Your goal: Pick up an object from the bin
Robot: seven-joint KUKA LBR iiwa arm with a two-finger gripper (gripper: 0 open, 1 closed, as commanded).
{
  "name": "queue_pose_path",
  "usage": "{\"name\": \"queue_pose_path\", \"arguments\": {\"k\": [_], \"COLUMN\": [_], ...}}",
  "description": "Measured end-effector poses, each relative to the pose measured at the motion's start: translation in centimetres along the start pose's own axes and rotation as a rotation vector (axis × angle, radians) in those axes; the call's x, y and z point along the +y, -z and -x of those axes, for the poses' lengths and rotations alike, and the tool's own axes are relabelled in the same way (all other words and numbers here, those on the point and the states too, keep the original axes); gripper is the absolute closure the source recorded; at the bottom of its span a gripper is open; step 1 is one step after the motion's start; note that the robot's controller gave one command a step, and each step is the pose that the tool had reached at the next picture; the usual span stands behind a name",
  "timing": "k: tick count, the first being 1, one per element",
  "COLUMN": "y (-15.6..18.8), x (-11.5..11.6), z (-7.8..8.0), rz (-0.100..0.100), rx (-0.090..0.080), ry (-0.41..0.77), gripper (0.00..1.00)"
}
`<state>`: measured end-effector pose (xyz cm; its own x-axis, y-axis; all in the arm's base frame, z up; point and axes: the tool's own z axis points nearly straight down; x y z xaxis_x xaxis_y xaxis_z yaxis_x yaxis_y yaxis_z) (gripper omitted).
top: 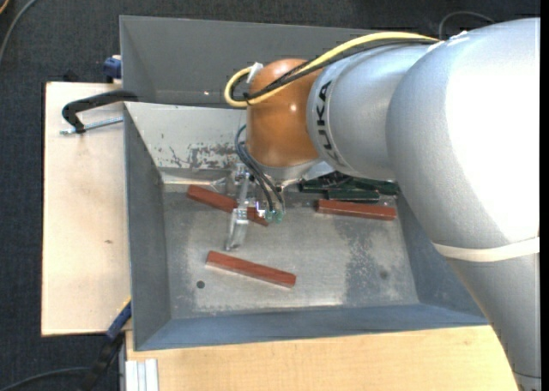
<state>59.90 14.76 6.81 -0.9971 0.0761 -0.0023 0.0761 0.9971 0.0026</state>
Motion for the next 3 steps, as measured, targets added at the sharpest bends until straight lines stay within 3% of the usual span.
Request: {"name": "queue_pose_path", "arguments": {"k": [2, 3], "y": [0.25, 0.22], "x": [0.22, 0.21], "z": [0.21, 0.19], "rz": [0.001, 0.001], "rx": [-0.002, -0.001], "ry": [0.0, 0.0], "gripper": [0.0, 1.0]}}
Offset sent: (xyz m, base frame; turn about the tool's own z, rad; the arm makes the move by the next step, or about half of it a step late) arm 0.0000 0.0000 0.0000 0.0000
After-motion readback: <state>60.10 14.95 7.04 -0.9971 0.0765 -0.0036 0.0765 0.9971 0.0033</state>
